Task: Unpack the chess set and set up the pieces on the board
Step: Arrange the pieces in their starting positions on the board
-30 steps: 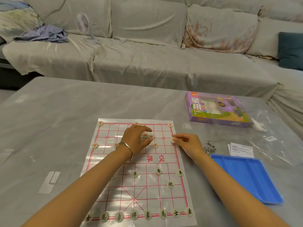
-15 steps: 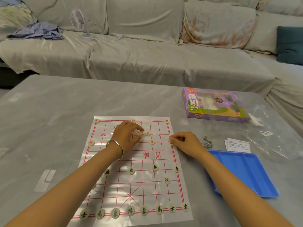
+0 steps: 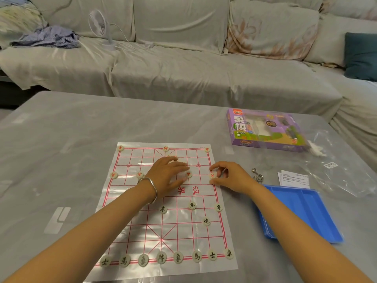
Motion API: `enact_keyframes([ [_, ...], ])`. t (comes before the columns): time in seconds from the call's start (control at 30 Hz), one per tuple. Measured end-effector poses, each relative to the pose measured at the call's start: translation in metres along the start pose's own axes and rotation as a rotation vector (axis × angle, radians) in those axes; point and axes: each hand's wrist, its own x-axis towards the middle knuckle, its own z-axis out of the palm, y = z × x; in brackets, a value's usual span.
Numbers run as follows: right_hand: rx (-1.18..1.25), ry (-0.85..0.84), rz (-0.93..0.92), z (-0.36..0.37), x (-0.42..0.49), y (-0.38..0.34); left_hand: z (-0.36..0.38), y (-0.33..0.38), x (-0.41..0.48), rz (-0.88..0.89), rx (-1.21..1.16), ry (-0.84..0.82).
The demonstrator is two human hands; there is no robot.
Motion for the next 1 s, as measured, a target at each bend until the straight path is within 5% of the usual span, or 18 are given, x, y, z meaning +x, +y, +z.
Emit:
enact_keyframes([
  [0.43,0.073,0.117,-0.021,0.006,0.000,0.005,0.004,-0.009,-0.002,-0.032,-0.025,0.021],
  [0.63,0.003,0.142,-0.018,0.003,0.002,-0.008,-0.014,-0.045,-0.007,-0.250,-0.326,0.275],
  [0.8,-0.046,0.111,-0.151,0.024,0.019,-0.047,-0.020,-0.065,-0.007,-0.328,-0.287,0.154],
  [1.0,0.171,0.135,-0.057,0.048,0.057,-0.071,-0.020,-0.072,0.006,-0.375,-0.430,0.145],
])
